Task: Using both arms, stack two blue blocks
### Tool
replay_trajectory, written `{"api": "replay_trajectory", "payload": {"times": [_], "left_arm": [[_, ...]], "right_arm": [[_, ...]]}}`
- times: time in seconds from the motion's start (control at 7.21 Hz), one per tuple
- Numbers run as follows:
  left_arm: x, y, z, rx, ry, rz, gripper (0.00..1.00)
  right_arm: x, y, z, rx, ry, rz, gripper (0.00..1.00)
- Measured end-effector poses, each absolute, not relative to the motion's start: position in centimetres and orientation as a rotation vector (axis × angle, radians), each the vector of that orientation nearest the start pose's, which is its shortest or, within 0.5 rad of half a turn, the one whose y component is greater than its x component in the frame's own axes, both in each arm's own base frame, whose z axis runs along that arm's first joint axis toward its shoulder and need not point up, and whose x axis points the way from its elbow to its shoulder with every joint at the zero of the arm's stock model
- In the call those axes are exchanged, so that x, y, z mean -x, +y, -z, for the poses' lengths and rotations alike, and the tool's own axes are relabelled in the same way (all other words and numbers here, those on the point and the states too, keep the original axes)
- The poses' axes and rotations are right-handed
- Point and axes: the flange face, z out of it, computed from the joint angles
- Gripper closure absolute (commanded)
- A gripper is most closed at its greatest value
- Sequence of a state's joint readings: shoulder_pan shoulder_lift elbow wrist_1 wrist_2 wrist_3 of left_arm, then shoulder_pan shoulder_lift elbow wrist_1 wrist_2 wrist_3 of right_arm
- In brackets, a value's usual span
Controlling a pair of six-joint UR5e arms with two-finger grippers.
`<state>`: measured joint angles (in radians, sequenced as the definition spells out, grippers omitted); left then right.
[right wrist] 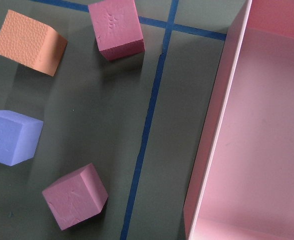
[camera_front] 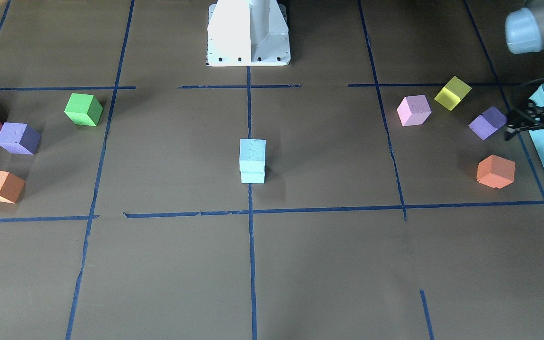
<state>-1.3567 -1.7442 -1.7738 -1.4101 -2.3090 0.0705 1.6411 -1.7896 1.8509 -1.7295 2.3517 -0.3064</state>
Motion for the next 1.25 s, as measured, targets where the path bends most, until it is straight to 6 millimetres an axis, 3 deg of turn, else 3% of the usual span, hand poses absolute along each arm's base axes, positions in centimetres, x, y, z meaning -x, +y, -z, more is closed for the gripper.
{"api": "replay_trajectory", "payload": {"times": [0.14, 0.28, 0.42, 0.69, 1.25], "left_arm": [[-0.1, -53.4, -55.3, -0.120, 0.766, -0.321, 0.00], [3.0, -50.1, -60.6, -0.089, 0.779, -0.283, 0.00], [4.7, -47.0, -64.2, -0.068, 0.786, -0.251, 0.00], [6.4, -44.2, -67.1, -0.049, 0.783, -0.204, 0.00], [8.2, -42.5, -69.0, -0.022, 0.632, -0.197, 0.00]], "right_arm": [[-8.7, -38.9, -63.2, -0.044, -0.784, 0.169, 0.00], [-8.3, -39.0, -63.1, -0.038, -0.784, 0.168, 0.00], [-8.2, -39.1, -63.0, -0.037, -0.783, 0.171, 0.00], [-7.9, -39.3, -62.9, -0.051, -0.782, 0.183, 0.00], [-7.4, -39.5, -62.7, -0.065, -0.782, 0.200, 0.00]]}}
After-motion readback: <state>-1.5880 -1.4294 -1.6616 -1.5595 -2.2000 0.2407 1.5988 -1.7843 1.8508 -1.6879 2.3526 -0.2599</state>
